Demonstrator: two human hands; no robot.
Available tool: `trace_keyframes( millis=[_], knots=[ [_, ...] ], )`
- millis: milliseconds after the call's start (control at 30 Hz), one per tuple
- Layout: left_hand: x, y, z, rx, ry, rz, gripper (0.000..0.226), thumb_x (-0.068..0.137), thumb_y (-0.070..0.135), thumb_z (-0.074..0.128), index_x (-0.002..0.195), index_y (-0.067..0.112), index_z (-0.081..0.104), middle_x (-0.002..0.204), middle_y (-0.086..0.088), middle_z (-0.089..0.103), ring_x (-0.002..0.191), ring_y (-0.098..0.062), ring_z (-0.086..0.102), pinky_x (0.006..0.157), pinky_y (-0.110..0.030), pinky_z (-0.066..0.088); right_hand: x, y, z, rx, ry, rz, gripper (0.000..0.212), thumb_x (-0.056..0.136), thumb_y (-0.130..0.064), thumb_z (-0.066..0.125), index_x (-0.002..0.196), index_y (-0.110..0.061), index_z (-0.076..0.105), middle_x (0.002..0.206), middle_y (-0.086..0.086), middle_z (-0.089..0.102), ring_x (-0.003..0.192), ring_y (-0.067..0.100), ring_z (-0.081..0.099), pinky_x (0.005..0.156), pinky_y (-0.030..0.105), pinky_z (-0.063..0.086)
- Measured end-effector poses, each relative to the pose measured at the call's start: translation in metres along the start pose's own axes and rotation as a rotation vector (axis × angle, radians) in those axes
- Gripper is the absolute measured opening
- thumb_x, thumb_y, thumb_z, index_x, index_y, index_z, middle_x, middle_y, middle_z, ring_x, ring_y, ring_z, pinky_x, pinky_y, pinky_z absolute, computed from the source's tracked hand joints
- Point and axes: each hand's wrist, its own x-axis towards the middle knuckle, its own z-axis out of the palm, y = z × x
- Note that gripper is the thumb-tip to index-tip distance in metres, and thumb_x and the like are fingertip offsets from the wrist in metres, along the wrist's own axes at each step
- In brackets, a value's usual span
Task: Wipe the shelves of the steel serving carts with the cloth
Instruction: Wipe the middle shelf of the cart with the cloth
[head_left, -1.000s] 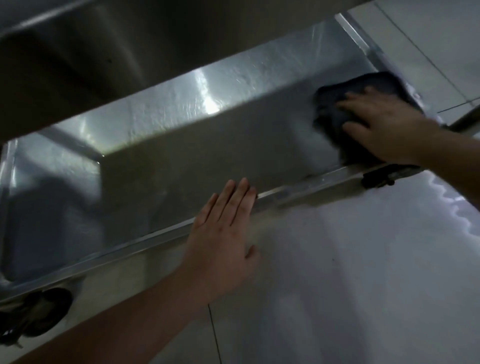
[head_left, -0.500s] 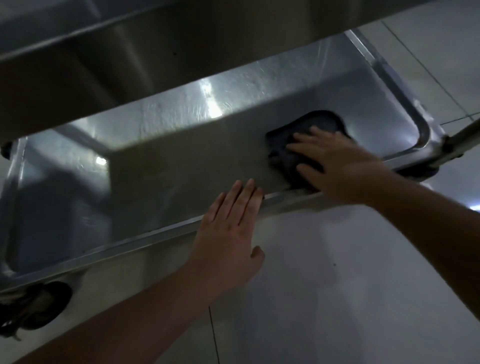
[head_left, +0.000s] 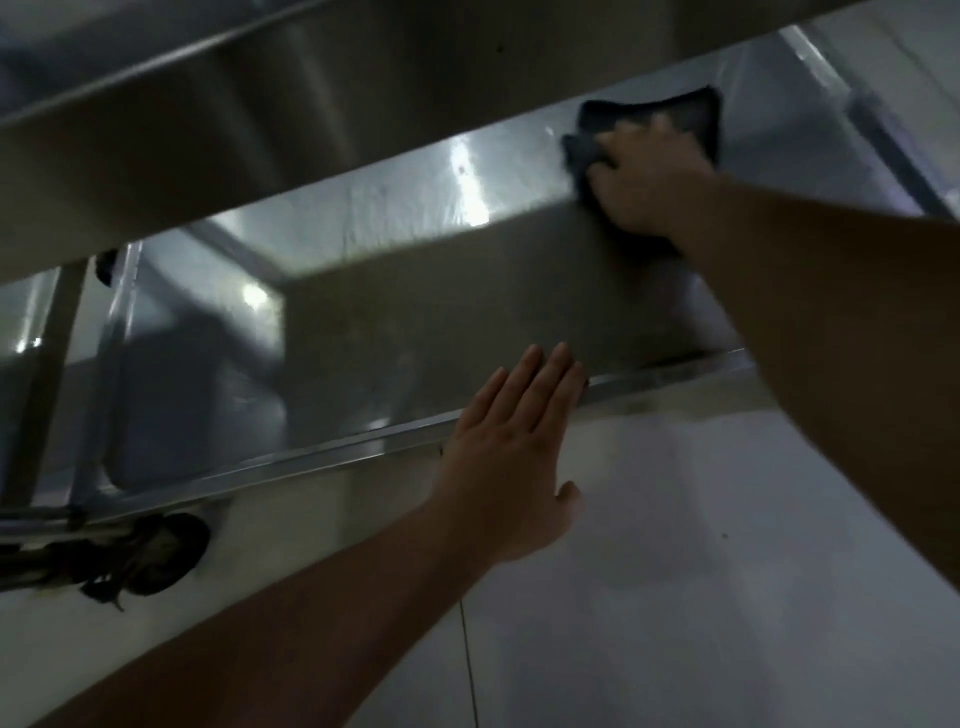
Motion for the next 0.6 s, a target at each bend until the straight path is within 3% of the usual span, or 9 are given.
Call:
trace_keyframes(
  millis=[167, 300, 400, 600],
  knots=[
    [0.001, -0.003, -0.002, 0.001, -0.065, 0.015, 0.112, 0.088, 0.055, 0.060, 0.168, 0.021, -0.010, 0.175, 0.002, -0.020, 0.159, -0.014, -0.024, 0.127, -0.034, -0.015, -0.028, -0.105, 0.031, 0.007, -0.081, -0.422, 0.057, 0.108, -0.044, 0.035, 0.161, -0.025, 0.031, 0.171, 0.000, 0.021, 0.157, 0.030, 0.012, 0.124, 0.053, 0.011],
    [0.008, -0.004, -0.009, -0.041, -0.086, 0.048, 0.112, 0.088, 0.054, 0.061, 0.168, 0.020, -0.010, 0.176, 0.001, -0.017, 0.160, -0.014, -0.021, 0.130, -0.036, -0.008, -0.063, -0.082, 0.040, 0.080, -0.148, -0.640, 0.052, 0.107, -0.048, 0.041, 0.157, -0.034, 0.038, 0.168, -0.011, 0.027, 0.158, 0.017, 0.011, 0.127, 0.042, 0.006],
    [-0.001, -0.014, -0.013, -0.051, -0.057, 0.114, 0.109, 0.089, 0.047, 0.065, 0.169, 0.017, -0.002, 0.177, -0.002, -0.012, 0.161, -0.015, -0.015, 0.130, -0.034, -0.006, -0.077, -0.037, 0.036, 0.060, -0.076, -0.559, 0.054, 0.105, -0.052, 0.044, 0.155, -0.033, 0.043, 0.165, -0.011, 0.033, 0.157, 0.016, 0.017, 0.125, 0.038, 0.009],
    [-0.068, -0.086, -0.014, 0.040, 0.007, 0.091, 0.099, 0.089, 0.049, 0.053, 0.169, 0.016, 0.006, 0.177, -0.002, -0.002, 0.163, -0.017, -0.006, 0.131, -0.040, 0.007, -0.053, 0.036, 0.019, 0.026, 0.035, -0.009, 0.059, 0.106, -0.052, 0.034, 0.158, -0.024, 0.035, 0.168, 0.004, 0.028, 0.155, 0.034, 0.019, 0.125, 0.057, 0.017]
  ],
)
